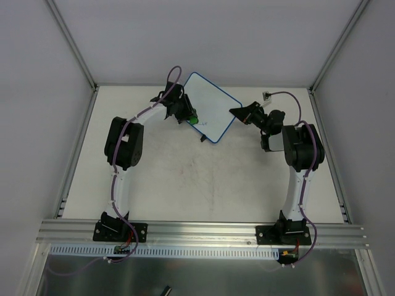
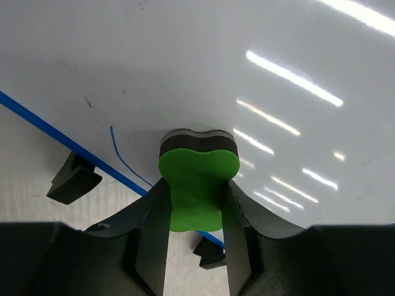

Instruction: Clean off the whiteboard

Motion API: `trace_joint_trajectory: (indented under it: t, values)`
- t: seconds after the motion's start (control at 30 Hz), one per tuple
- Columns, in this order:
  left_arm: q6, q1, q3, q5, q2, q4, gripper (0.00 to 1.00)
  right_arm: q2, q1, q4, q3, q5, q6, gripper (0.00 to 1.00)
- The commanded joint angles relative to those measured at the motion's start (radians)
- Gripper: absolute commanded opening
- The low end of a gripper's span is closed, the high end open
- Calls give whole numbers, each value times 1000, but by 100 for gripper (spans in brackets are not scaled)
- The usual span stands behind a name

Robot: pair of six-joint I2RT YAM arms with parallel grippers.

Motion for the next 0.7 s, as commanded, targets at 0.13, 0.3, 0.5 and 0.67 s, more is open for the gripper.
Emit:
trace_joint_trajectory:
  t: [0.13, 0.3, 0.5, 0.67]
  values:
    - [-93, 52, -48, 80, 85, -30, 0, -32, 67, 173, -52, -156, 15, 0]
    - [-100, 50, -68, 94, 70, -28, 0, -31, 66, 175, -78, -158, 15, 0]
    - [-82, 26, -115, 31, 33, -28, 0, -45, 67, 173, -122, -167, 2, 0]
    - [-57, 14, -163, -57, -11, -28, 0, -57, 69, 173, -145, -169, 2, 0]
